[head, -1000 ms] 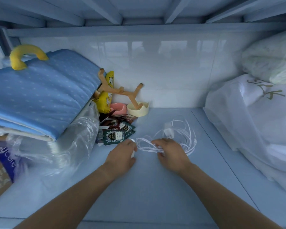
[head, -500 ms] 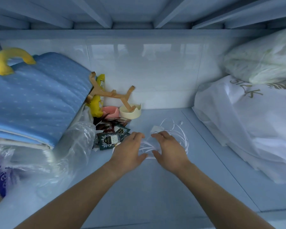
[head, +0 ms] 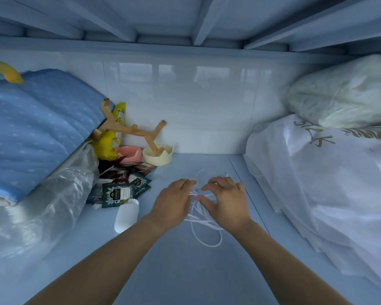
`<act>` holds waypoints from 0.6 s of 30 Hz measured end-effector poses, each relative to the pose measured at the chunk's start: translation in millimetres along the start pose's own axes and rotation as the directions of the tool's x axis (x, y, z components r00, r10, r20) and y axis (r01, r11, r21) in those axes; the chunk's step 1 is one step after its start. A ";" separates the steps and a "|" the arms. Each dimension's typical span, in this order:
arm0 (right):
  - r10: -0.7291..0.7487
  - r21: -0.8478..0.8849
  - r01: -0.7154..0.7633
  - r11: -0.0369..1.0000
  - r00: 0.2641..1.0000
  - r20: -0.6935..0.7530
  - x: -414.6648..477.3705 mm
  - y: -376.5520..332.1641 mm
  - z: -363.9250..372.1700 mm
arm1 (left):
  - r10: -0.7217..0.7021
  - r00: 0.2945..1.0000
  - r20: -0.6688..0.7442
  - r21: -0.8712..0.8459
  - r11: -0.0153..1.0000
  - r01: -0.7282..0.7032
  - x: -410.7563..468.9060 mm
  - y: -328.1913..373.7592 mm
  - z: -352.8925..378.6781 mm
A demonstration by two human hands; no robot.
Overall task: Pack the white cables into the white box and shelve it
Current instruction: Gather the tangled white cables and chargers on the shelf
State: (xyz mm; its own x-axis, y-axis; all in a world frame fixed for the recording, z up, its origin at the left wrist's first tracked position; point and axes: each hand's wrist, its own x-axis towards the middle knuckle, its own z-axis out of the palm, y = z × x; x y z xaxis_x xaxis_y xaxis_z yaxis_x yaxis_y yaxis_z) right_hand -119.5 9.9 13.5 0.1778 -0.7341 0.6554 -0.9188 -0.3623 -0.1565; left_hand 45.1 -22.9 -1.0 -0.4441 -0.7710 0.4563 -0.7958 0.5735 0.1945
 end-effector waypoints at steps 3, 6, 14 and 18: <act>0.009 0.016 -0.009 1.000 1.000 0.027 -5.7 14.7 15.7 | -0.007 0.996 0.092 0.077 0.997 0.000 7.2 0.9 11.8; -0.044 0.018 0.043 0.999 0.997 0.071 -9.9 25.2 30.2 | -0.051 0.980 0.190 0.108 0.994 0.031 10.8 -1.4 20.0; 0.066 0.116 -0.091 0.989 0.977 0.201 -6.7 43.1 54.4 | -0.267 0.880 0.392 0.193 0.960 0.204 26.9 6.8 26.5; 0.051 0.177 -0.089 0.980 0.977 0.208 -4.8 43.4 55.5 | -0.339 0.881 0.331 0.255 0.931 0.262 20.8 15.8 24.8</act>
State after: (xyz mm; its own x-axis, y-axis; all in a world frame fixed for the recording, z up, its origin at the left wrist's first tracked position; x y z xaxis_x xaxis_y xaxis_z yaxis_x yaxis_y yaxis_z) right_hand -140.7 -34.2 -37.4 0.2000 -0.8551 0.4784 -0.8541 -0.3914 -0.3426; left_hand 13.1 -36.7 -9.9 -0.2577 -0.9650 0.0489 -0.9621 0.2609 0.0793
